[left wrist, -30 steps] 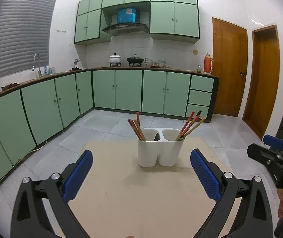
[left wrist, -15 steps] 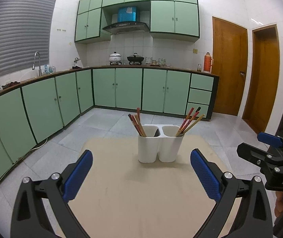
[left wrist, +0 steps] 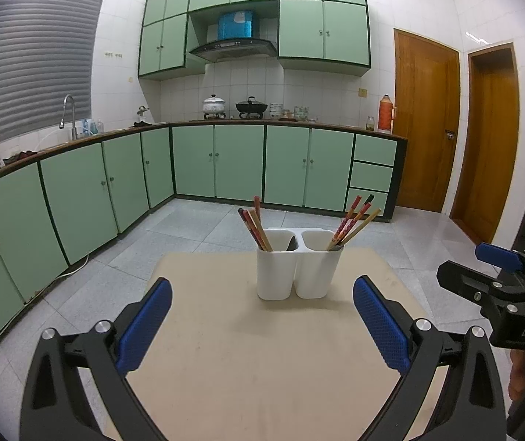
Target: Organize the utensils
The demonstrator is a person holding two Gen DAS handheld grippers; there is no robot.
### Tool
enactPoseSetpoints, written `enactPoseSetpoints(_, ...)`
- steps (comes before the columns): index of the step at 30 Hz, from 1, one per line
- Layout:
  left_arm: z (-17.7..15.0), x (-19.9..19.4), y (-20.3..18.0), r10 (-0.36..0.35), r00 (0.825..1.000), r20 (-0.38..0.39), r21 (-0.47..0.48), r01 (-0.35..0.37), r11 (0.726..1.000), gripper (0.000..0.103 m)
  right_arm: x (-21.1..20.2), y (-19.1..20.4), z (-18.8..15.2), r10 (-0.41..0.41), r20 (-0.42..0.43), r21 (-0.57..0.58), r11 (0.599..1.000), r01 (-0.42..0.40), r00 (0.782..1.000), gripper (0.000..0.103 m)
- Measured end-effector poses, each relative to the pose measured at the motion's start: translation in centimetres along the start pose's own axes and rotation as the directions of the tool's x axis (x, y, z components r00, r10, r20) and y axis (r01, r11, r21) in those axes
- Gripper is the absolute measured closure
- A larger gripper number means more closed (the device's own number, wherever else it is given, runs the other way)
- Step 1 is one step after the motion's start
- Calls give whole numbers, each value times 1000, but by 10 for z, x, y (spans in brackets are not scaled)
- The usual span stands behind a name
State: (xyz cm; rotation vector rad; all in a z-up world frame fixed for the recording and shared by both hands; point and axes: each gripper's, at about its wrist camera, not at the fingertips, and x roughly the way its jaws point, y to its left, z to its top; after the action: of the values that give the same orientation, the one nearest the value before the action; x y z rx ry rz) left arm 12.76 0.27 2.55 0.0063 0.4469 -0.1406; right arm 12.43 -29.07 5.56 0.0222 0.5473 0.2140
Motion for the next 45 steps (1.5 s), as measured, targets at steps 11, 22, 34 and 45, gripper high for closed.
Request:
enactPoseSetpoints(11,0,1,-2,1,1000,-2,4,-1,1000,6,2,-2,0,-1,-6,1,1000,1,1000,5)
enactPoseSetpoints(22,0,1,-2,1,1000,-2,4,-1,1000,6,3,-3,-1,0,-7,3,1000,0,1000,5)
enactPoseSetpoints(34,-3,2,-2,4,1000,-3,1,-4,1000,6,4,-4,0,0,-8,2,1000,0,1000,5)
enactPoseSetpoints(45,-2,3,-1,5,1000,-2,1,-5,1000,6,4,-3,-1,0,-10,3,1000,0,1000,5)
